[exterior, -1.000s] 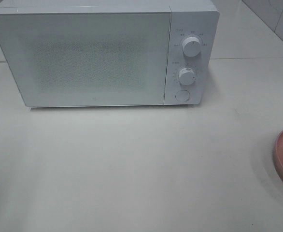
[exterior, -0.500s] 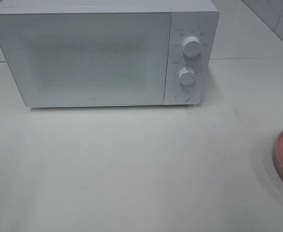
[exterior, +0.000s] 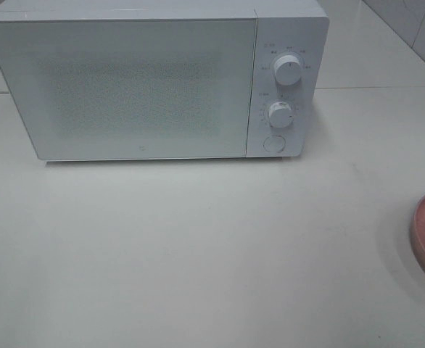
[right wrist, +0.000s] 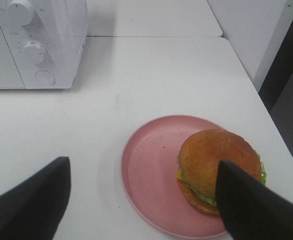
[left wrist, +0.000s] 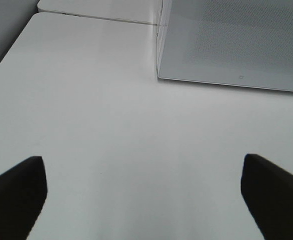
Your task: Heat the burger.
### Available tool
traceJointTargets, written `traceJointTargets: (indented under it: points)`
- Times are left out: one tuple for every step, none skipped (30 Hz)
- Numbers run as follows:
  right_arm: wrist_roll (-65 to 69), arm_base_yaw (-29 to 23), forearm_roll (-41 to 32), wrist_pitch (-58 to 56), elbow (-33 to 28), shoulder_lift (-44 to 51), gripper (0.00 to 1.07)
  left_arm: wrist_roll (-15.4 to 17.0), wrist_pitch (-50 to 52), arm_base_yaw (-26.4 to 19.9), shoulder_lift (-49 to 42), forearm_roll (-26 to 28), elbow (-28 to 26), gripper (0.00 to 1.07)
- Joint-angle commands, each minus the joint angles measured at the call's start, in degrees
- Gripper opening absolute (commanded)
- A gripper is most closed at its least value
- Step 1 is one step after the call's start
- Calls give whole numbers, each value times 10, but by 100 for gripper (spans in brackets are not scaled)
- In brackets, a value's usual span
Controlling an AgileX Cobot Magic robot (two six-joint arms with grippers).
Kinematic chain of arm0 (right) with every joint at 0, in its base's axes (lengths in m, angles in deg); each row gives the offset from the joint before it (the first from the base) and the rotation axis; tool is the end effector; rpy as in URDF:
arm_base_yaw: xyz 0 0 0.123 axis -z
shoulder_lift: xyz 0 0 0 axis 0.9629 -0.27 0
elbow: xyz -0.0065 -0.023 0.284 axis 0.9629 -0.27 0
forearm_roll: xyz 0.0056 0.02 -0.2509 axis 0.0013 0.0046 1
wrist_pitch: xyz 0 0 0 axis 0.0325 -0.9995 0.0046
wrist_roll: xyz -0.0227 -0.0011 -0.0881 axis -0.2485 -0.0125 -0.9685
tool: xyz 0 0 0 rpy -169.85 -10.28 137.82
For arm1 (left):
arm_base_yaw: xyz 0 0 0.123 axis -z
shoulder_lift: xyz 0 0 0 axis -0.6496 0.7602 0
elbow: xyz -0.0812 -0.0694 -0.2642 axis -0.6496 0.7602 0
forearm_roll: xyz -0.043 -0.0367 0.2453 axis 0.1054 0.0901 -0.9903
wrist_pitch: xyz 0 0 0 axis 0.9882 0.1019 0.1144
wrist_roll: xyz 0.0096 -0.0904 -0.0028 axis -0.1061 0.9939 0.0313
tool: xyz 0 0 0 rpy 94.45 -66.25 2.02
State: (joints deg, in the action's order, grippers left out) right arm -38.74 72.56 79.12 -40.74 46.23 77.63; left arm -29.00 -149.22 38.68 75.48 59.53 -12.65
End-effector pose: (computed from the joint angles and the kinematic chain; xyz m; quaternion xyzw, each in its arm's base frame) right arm -0.0011 -0.0086 0.2846 0.0179 0.8249 -0.0278 0.5644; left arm -0.0089 -0.0057 0.2816 -0.0208 0.8510 -0.0313 0.5239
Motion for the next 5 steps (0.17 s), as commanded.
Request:
traceJointTargets:
  points:
    - [-9,2,1,0,-1,14,75,2,6,-1,-15,6,2,98]
    - [-9,2,1,0,-1,14,75,2,6,-1,-15,6,2,98]
    - [-9,2,1,0,-1,14,75,2,6,-1,-15,6,2,98]
    - [-9,2,1,0,-1,14,75,2,6,-1,-15,6,2,98]
    - [-9,2,1,0,-1,14,75,2,6,-1,-15,6,2,98]
